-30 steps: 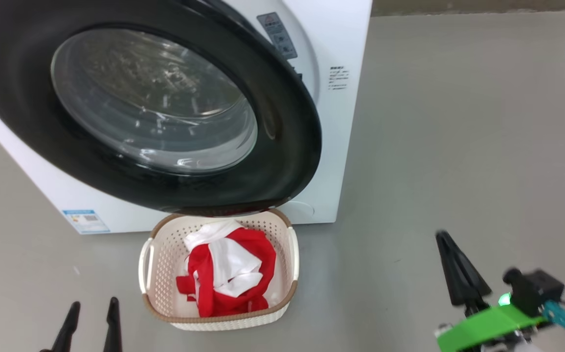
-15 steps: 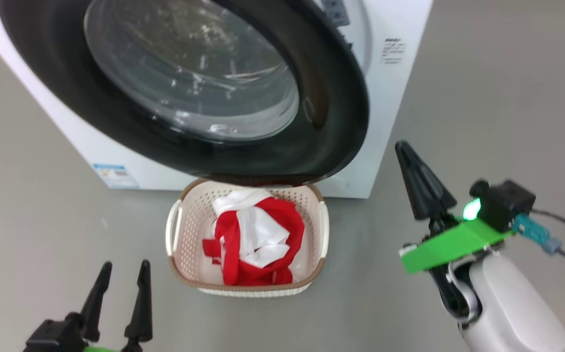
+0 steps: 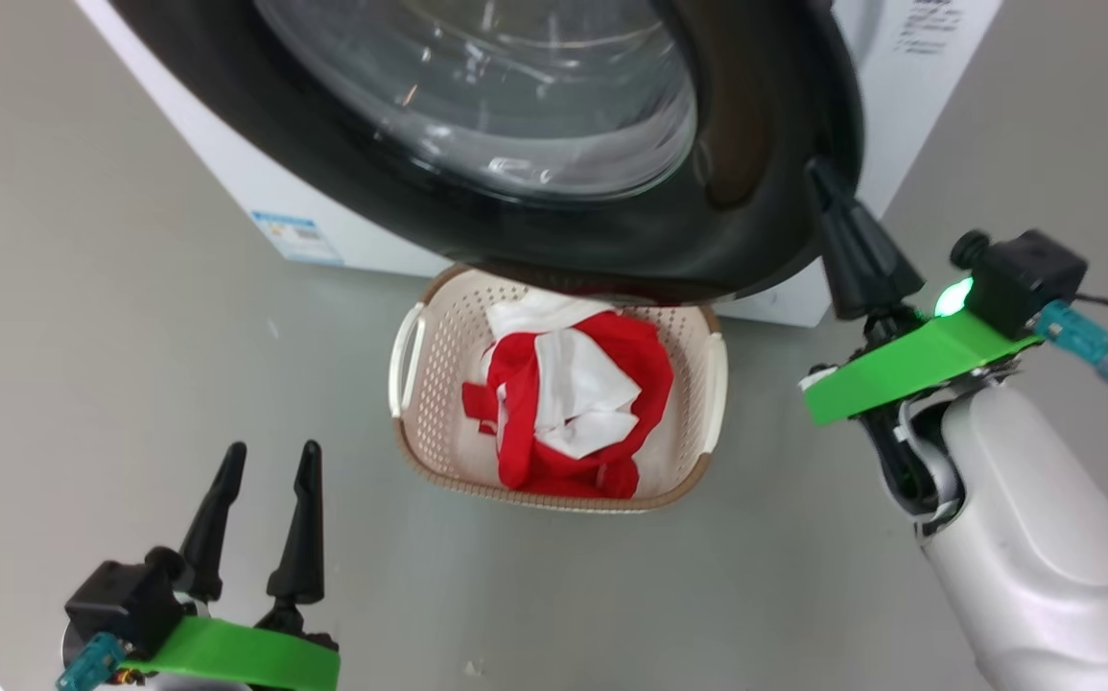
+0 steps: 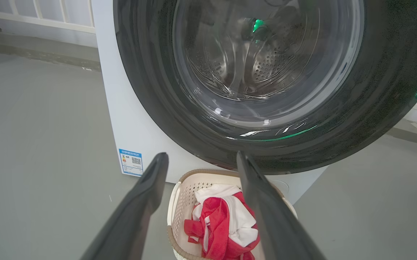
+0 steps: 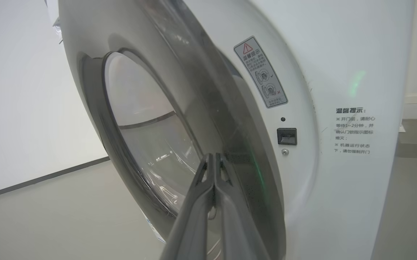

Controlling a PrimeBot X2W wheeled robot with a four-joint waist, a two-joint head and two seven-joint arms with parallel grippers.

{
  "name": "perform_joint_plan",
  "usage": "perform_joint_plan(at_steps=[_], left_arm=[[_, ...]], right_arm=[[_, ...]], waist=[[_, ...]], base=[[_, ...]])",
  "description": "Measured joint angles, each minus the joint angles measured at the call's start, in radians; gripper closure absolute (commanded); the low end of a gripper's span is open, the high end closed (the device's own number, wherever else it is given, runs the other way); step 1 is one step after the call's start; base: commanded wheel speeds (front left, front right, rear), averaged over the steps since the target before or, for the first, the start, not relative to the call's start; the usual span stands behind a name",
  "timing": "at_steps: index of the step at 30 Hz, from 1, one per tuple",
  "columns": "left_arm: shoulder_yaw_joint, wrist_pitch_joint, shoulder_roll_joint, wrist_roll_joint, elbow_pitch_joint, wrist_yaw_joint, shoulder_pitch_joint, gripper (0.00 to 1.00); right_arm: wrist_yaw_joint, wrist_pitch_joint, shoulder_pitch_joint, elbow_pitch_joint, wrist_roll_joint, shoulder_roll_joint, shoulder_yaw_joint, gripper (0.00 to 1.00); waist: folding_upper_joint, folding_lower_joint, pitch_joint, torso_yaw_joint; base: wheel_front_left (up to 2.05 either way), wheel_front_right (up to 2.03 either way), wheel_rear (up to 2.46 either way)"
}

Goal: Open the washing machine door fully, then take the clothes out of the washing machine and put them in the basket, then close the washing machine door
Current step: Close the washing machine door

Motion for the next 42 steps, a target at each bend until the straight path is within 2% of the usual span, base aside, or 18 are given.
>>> perform_joint_plan(at_steps=[23, 34, 42], left_arm=[[-0.056, 0.0, -0.007, -0.058, -0.019, 0.0, -0.131, 0.0], [-0.061, 0.0, -0.008, -0.066, -0.019, 0.0, -0.152, 0.0], [-0.061, 0.0, -0.009, -0.066, -0.006, 0.0, -0.151, 0.0]], right_arm=[[0.004, 0.0, -0.215, -0.004, -0.028, -0.024, -0.121, 1.0], [0.017, -0.001, -0.236, -0.014, -0.056, 0.002, -0.165, 1.0], [0.016, 0.0, -0.229, -0.013, -0.056, 0.005, -0.163, 1.0]], waist=[[0.0, -0.0001, 0.198, 0.063], [0.0, 0.0, 0.224, 0.086], [0.0, 0.0, 0.2, 0.079]], base=[[0.0, 0.0, 0.0], [0.0, 0.0, 0.0], [0.0, 0.0, 0.0]])
